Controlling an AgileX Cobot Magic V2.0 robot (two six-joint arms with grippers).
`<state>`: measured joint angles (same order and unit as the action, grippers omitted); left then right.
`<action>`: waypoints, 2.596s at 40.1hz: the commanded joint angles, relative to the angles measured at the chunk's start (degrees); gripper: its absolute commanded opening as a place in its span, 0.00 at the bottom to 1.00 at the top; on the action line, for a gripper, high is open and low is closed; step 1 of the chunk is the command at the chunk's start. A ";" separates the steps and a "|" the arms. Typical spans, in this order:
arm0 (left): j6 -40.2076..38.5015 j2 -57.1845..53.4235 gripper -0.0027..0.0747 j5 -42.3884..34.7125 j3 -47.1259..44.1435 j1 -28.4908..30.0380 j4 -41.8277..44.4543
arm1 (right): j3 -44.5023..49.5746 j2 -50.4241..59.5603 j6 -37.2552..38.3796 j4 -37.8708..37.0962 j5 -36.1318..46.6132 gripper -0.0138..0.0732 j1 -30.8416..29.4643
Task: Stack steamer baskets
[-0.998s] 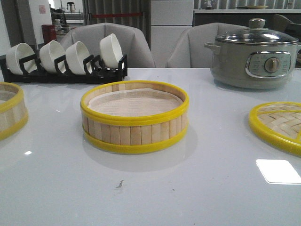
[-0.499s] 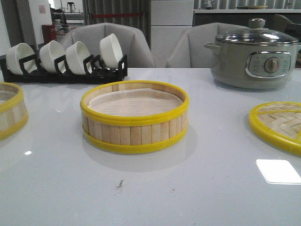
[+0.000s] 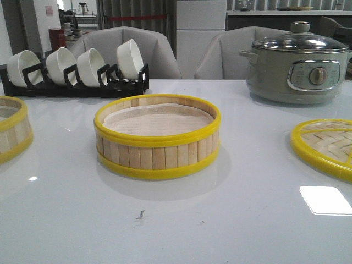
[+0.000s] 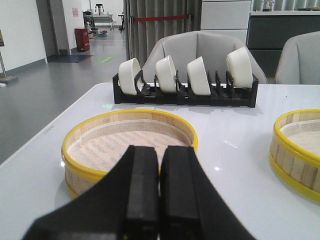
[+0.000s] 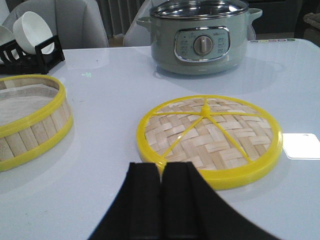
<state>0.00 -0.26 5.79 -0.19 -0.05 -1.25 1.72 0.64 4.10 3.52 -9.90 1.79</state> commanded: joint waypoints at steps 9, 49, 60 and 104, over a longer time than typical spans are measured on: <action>0.00 20.76 0.15 10.39 25.02 -2.43 -1.40 | -0.87 1.18 -0.30 -0.29 4.70 0.19 -0.26; 1.49 53.89 0.15 26.97 55.72 -2.55 -17.01 | -0.87 1.18 -0.30 -0.29 4.70 0.19 -0.26; 3.77 53.89 0.15 25.16 55.96 -2.55 -6.28 | -0.87 1.18 -0.30 -0.29 4.70 0.19 -0.26; 3.77 53.89 0.15 25.39 55.85 -2.55 1.84 | -28.74 -25.64 0.75 -3.52 -7.53 0.19 5.24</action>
<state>3.74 54.03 35.61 54.01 -2.30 0.51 -21.39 -16.74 5.76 1.22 -18.47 6.93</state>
